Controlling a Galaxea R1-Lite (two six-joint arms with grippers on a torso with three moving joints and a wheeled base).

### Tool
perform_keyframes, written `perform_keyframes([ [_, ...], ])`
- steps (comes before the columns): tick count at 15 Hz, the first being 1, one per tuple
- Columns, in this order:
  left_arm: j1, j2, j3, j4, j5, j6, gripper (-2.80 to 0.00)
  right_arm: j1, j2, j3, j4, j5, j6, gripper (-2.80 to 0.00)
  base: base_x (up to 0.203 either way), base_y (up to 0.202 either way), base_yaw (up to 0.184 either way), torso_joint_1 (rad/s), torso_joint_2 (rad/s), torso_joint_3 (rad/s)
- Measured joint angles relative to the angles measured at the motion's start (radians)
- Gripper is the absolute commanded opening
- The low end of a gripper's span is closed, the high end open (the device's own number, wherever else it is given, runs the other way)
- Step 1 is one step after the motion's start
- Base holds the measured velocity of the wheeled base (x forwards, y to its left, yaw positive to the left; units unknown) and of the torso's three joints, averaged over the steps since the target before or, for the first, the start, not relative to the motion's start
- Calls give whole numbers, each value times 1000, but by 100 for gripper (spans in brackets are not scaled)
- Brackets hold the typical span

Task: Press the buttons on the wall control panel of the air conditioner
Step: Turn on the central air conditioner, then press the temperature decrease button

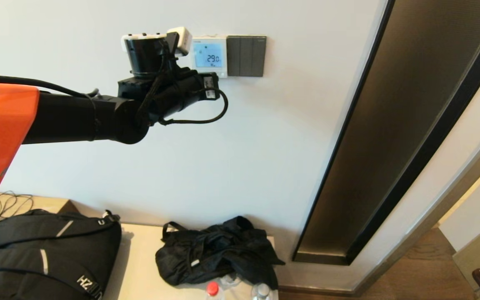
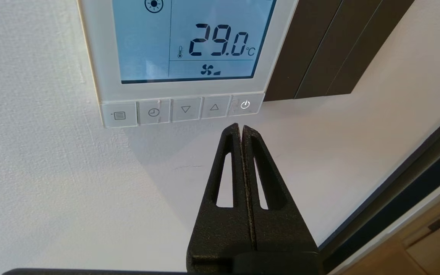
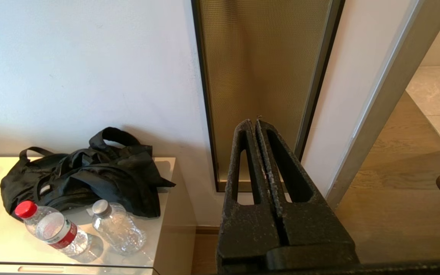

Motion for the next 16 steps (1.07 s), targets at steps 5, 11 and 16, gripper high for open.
perform_keyframes([
  [5, 33, 6, -9, 8, 0, 2, -280, 0, 0, 0, 0, 0, 0, -280, 0, 0, 0, 0, 0, 0],
  [11, 39, 19, -18, 10, 0, 4, -280, 0, 0, 0, 0, 0, 0, -280, 0, 0, 0, 0, 0, 0],
  [16, 43, 43, -57, 29, 0, 4, -280, 0, 0, 0, 0, 0, 0, -280, 0, 0, 0, 0, 0, 0],
])
